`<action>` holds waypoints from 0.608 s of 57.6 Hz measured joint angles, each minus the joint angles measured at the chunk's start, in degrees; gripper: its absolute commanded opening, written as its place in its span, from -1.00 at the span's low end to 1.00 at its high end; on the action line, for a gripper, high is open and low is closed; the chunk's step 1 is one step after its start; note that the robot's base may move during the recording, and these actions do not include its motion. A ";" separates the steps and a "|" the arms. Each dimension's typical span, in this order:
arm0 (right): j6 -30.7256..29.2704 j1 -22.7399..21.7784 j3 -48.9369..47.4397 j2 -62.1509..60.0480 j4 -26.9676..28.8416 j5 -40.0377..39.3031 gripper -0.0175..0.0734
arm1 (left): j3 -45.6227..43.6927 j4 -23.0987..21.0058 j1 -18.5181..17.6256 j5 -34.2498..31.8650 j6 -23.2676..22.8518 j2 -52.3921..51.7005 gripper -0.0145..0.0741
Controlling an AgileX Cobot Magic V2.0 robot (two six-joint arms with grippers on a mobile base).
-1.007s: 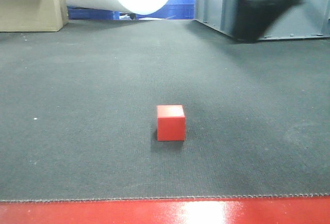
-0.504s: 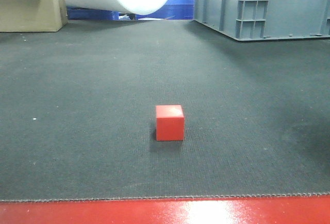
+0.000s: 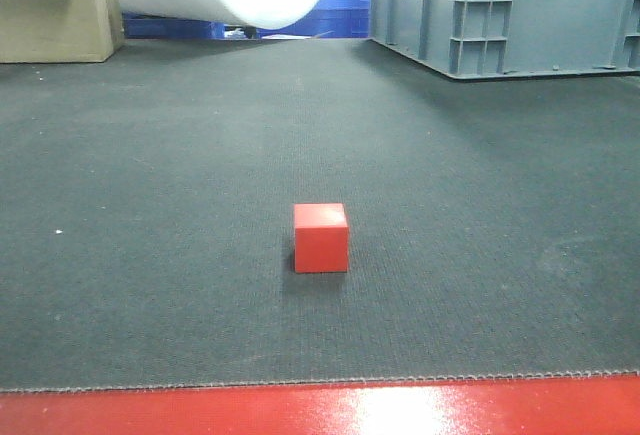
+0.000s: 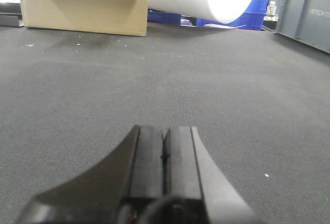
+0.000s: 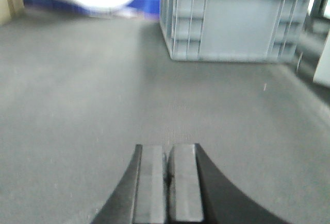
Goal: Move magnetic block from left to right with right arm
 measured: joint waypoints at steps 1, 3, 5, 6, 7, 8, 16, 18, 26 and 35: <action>0.00 0.00 0.25 -0.65 0.00 -0.44 -0.53 | 0.00 0.00 0.00 0.00 0.00 0.00 -0.96; 0.00 0.00 0.74 -2.06 0.00 -0.44 -0.53 | 0.00 0.00 0.00 0.00 0.00 0.00 -0.96; 0.00 0.00 1.02 -3.10 0.00 -0.44 -0.53 | 0.00 0.00 0.00 0.00 0.00 0.00 -0.96; 0.00 0.00 1.14 -3.40 0.00 -0.44 -0.53 | 0.00 0.00 0.00 0.00 0.00 0.00 -0.96; 0.00 0.00 1.17 -3.75 0.00 -0.44 -0.53 | 0.00 0.00 0.00 0.00 0.00 0.00 -0.96; 0.00 0.00 1.26 -3.90 0.00 -0.44 -0.53 | 0.00 0.00 0.00 0.00 0.00 0.00 -0.96; 0.00 0.00 1.26 -4.25 0.00 -0.44 -0.53 | 0.00 0.00 0.00 0.00 0.00 0.00 -0.96; 0.00 0.00 1.26 -4.25 0.00 -0.44 -0.53 | 0.00 0.00 0.00 0.00 0.00 0.00 -0.96; 0.00 0.00 1.26 -4.25 0.00 -0.44 -0.53 | 0.00 0.00 0.00 0.00 0.00 0.00 -0.96; -0.10 0.00 3.14 -5.31 0.03 -2.47 -0.53 | 0.00 0.00 0.00 0.00 0.00 0.00 -0.96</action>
